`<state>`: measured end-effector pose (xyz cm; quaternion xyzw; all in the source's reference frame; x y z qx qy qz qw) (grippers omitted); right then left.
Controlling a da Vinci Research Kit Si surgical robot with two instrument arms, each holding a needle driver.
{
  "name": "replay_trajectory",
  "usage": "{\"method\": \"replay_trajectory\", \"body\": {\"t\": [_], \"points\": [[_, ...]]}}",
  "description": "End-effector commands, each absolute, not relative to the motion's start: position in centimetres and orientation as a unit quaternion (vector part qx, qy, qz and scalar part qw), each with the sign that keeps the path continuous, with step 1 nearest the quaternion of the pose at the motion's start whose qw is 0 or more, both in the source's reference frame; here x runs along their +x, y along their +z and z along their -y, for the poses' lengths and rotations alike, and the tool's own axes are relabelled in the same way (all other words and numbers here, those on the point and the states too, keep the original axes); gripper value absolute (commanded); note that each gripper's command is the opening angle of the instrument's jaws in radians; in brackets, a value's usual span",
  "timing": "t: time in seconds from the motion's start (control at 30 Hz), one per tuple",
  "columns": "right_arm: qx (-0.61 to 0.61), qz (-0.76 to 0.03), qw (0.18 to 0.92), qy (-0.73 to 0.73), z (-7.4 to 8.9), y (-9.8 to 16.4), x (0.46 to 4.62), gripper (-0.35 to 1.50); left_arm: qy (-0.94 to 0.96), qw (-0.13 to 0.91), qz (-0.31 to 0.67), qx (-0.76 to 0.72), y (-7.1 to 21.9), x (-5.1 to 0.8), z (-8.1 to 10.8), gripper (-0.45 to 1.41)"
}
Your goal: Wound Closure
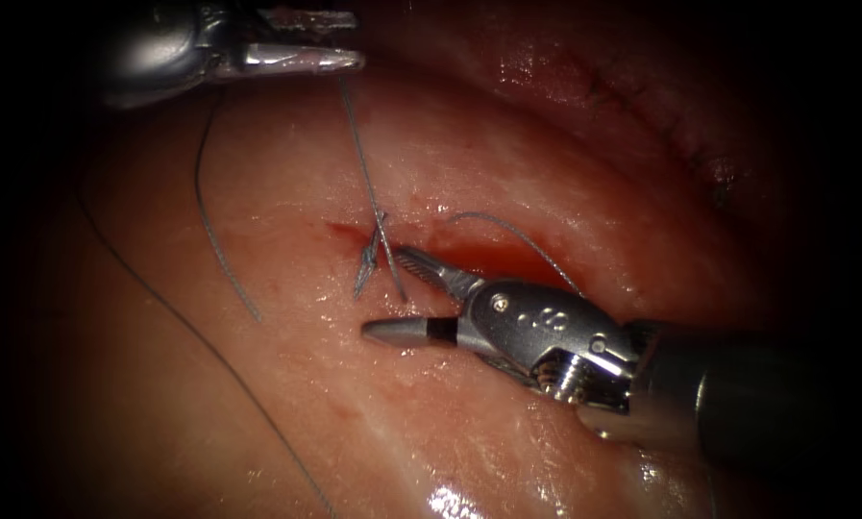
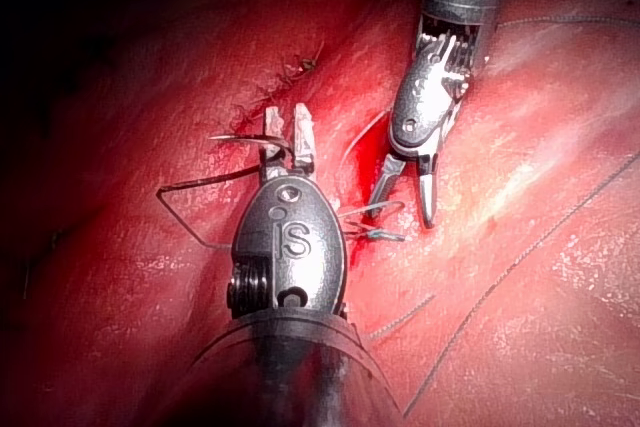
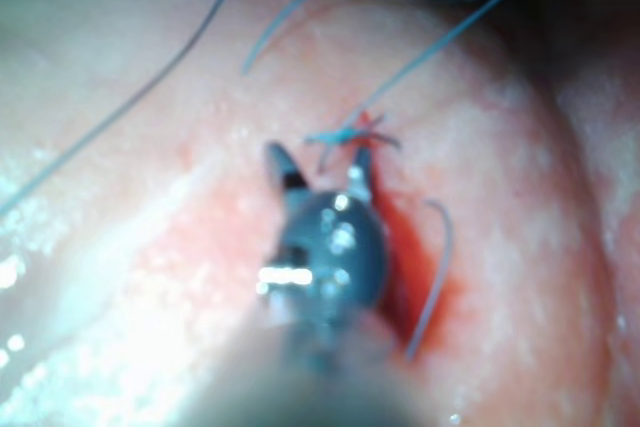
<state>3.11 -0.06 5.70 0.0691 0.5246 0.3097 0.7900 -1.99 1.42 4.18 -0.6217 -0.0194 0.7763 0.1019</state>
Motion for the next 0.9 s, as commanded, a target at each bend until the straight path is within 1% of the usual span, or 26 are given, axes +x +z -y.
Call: {"method": "replay_trajectory", "body": {"t": [0.03, 0.1, 0.17, 0.4, 0.43, 0.63, 0.9], "points": [[0.076, -0.517, 0.797, 0.303, 0.1, 5.8, 3.19, 0.84, 0.776, 0.102, 0.020, -0.623, 4.2, -2.04, -1.4, -0.45], [0.081, -0.515, 0.799, 0.299, 0.1, 5.8, 3.18, 0.42, 0.776, 0.103, 0.021, -0.623, 4.2, -2.05, -1.4, -0.45], [0.091, -0.514, 0.800, 0.295, 0.2, 5.8, 3.14, -0.35, 0.775, 0.103, 0.020, -0.623, 4.2, -2.05, -1.3, -0.45], [0.103, -0.520, 0.799, 0.283, 0.4, 5.5, 2.82, -0.35, 0.773, 0.101, 0.020, -0.626, 4.2, -2.08, -1.3, -0.45], [0.104, -0.521, 0.800, 0.280, 0.5, 5.4, 2.70, -0.35, 0.775, 0.095, 0.024, -0.625, 4.2, -2.11, -1.3, -0.45], [0.113, -0.525, 0.799, 0.270, 1.0, 4.9, 2.42, -0.35, 0.777, 0.081, 0.037, -0.623, 4.2, -2.25, -1.1, -0.45], [0.126, -0.511, 0.810, 0.257, 1.6, 4.3, 2.05, -0.35, 0.778, 0.066, 0.055, -0.622, 4.2, -2.40, -0.7, -0.45]]}}
